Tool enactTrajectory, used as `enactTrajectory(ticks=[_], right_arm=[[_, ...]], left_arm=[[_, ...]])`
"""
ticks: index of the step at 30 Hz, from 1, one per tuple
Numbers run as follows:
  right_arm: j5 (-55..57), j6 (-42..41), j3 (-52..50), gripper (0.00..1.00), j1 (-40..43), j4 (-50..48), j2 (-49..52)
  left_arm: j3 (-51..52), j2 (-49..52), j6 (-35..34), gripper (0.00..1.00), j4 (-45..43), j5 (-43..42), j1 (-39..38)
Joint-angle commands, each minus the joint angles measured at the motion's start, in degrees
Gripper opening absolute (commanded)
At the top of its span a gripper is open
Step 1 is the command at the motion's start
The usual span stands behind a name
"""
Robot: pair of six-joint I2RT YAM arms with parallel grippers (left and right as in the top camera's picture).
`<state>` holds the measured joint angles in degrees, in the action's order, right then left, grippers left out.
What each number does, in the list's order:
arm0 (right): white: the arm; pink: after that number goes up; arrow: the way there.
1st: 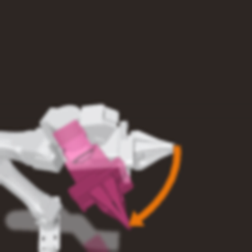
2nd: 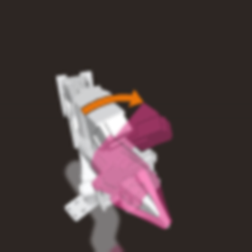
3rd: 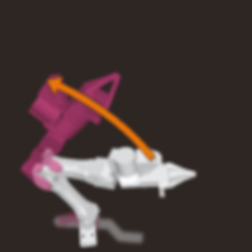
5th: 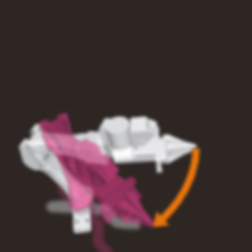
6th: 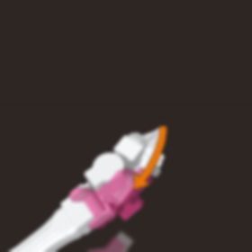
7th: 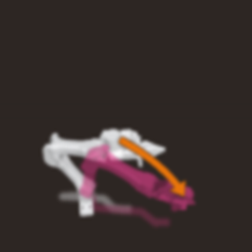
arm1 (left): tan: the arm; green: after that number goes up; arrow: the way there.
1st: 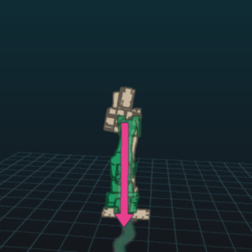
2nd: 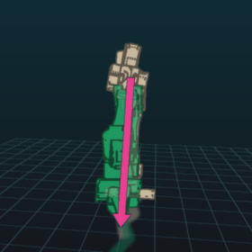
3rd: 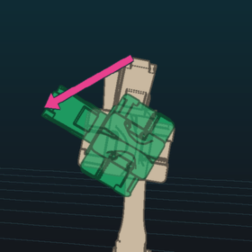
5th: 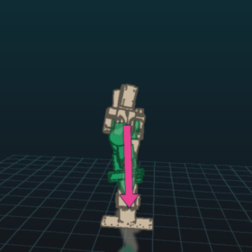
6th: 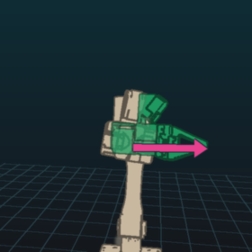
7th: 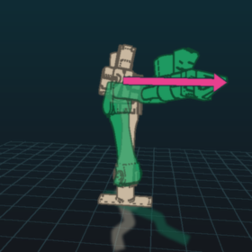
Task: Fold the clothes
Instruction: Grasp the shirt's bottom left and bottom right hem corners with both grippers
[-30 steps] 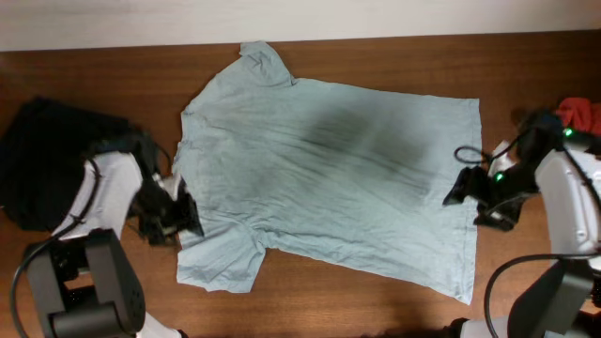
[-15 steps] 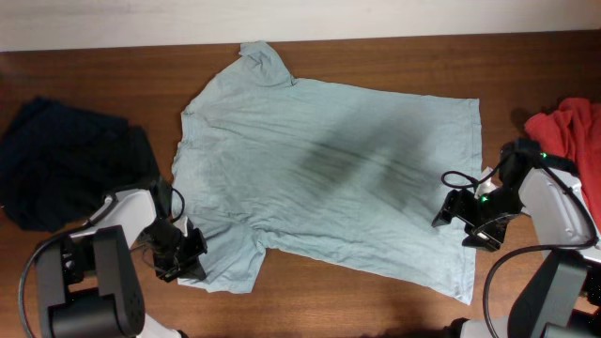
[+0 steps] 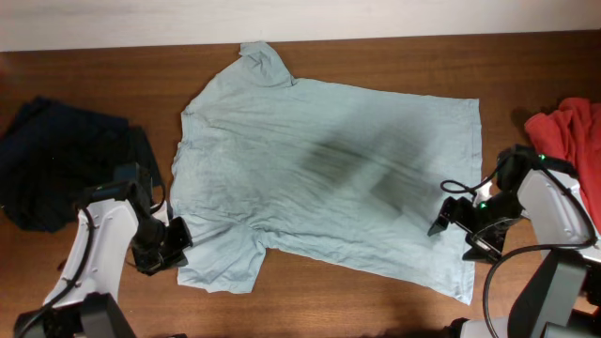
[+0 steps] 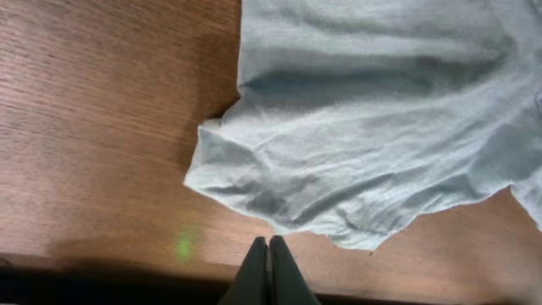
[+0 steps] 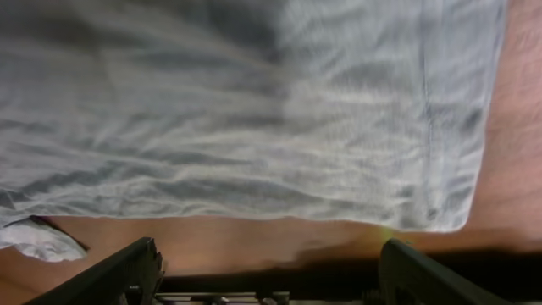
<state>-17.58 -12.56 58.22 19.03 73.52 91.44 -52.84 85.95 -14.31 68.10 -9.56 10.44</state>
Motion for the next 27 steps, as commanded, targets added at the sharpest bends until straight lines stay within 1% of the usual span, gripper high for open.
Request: enactTrajectory(ticks=[1, 3, 4, 5, 6, 7, 8, 9, 10, 14, 16, 17, 19, 23, 27], right_arm=[[-3.08, -1.66, -3.82, 0.83, -0.28, 1.25, -0.74], [-3.48, -1.68, -6.25, 0.80, -0.28, 1.53, -0.74], [-3.48, -1.66, -7.37, 0.79, -0.28, 1.62, -0.76], [-3.56, -1.68, -8.33, 0.78, -0.28, 1.68, -0.76], [-4.24, -1.66, -9.75, 0.75, -0.28, 1.77, -0.76], [-4.87, -1.68, -10.29, 0.75, -0.28, 2.10, -0.79], [-5.66, -1.68, -10.86, 0.75, -0.28, 2.47, -0.83], [-6.21, -1.92, -11.72, 0.75, -0.28, 2.71, -1.01], [-6.14, -2.62, -12.28, 0.75, -0.28, 2.43, -1.18], [-5.99, -9.97, -16.22, 0.74, -0.28, -5.01, -3.34], [-4.96, -10.51, -18.47, 0.69, -0.28, -5.40, -4.57], [-4.37, -10.88, -19.15, 0.68, -0.28, -5.27, -5.05], [-3.10, -14.36, -21.46, 0.68, -0.28, -6.82, -8.13], [1.36, -16.96, -21.66, 0.68, -0.28, -7.67, -14.29], [3.32, -20.74, -21.68, 0.67, -0.28, -9.09, -18.40]], left_arm=[[-0.52, -0.79, -0.20, 0.24, 0.55, -0.09, 0.22], [-0.52, -0.79, -0.22, 0.31, 0.37, -0.74, 0.22], [-0.52, -0.79, -0.22, 0.33, 0.00, -1.16, 0.22], [-0.52, -0.79, -0.24, 0.31, -0.48, -1.75, 0.22], [-0.52, -0.79, -0.22, 0.13, -0.59, -2.62, 0.22], [-0.52, -0.79, -0.20, 0.14, -0.61, -3.02, 0.22], [-0.52, -0.79, -0.20, 0.30, -0.57, -3.08, 0.22], [-0.52, -0.79, -0.20, 0.58, -0.61, -3.08, 0.22], [-0.52, -0.79, -0.20, 0.60, -0.76, -3.08, 0.22], [-0.52, -0.79, -0.20, 0.62, -2.32, -3.08, 0.22], [-0.52, -0.79, -0.20, 0.63, -2.58, -3.08, 0.22], [-0.52, -0.79, -0.20, 0.63, -2.78, -3.08, 0.22], [-0.52, -0.79, -0.20, 0.64, -3.41, -3.06, 0.22], [-0.52, -0.79, -0.17, 0.67, -4.17, -3.06, 0.22], [-0.52, -0.79, -0.17, 0.68, -5.07, -3.06, 0.22]])
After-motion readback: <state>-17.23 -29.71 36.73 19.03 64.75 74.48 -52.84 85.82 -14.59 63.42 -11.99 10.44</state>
